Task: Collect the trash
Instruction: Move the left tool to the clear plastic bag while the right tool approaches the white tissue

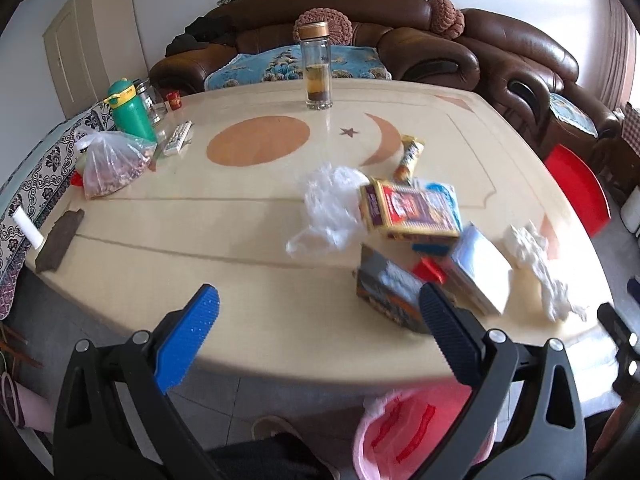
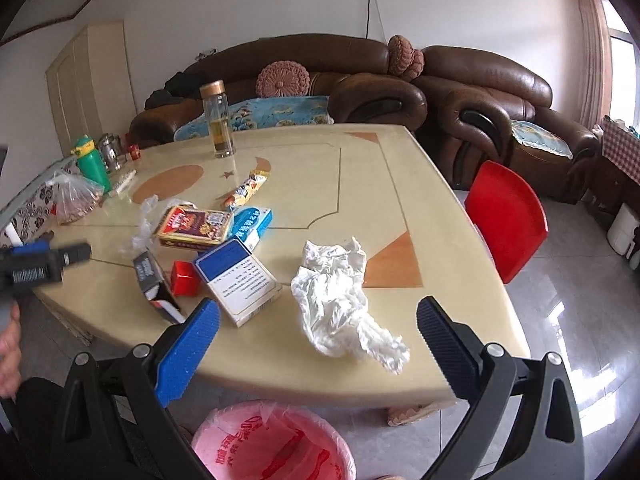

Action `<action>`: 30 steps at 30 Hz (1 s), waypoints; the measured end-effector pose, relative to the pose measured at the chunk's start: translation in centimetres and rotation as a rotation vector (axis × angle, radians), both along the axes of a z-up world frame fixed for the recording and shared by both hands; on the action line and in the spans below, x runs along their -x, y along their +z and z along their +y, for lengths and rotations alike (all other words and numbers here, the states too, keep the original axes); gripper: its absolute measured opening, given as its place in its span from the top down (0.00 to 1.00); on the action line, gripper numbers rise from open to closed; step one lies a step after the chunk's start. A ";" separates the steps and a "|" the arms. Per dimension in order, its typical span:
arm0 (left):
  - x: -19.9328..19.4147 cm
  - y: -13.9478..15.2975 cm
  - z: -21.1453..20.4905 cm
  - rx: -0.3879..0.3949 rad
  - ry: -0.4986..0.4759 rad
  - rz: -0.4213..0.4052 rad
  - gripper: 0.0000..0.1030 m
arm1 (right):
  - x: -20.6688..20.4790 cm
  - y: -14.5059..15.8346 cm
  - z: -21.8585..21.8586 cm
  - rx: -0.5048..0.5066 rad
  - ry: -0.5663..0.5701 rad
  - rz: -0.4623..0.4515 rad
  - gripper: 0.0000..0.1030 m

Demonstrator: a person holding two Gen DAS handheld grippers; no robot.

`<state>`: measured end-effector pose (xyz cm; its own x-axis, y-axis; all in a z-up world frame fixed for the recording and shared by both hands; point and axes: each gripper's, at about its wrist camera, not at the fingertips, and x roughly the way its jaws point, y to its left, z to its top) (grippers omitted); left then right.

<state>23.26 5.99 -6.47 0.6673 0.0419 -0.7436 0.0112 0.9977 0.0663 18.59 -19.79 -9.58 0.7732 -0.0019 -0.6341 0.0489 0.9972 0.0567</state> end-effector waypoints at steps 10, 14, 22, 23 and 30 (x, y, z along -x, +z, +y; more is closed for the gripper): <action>-8.1 0.4 -0.4 -0.009 -0.009 -0.009 0.05 | -4.4 -2.8 0.7 0.044 0.051 0.027 0.06; -10.8 -0.4 -1.0 -0.019 -0.025 0.019 0.05 | -5.6 -3.5 0.9 0.048 0.067 0.029 0.06; -16.3 -1.6 -1.2 -0.058 -0.048 0.059 0.05 | -7.9 -5.4 0.1 0.021 0.061 0.063 0.06; -16.7 -1.8 -1.2 -0.055 -0.049 0.063 0.05 | -8.1 -5.6 0.1 0.021 0.060 0.068 0.06; -19.8 -4.1 -0.6 0.035 -0.078 0.153 0.05 | -9.3 -7.0 0.2 0.014 0.072 0.087 0.06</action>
<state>43.02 5.42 -10.55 0.5466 -0.0328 -0.8367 0.0959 0.9951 0.0236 27.87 -19.59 -16.54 0.7138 0.0424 -0.6990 -0.0191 0.9990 0.0411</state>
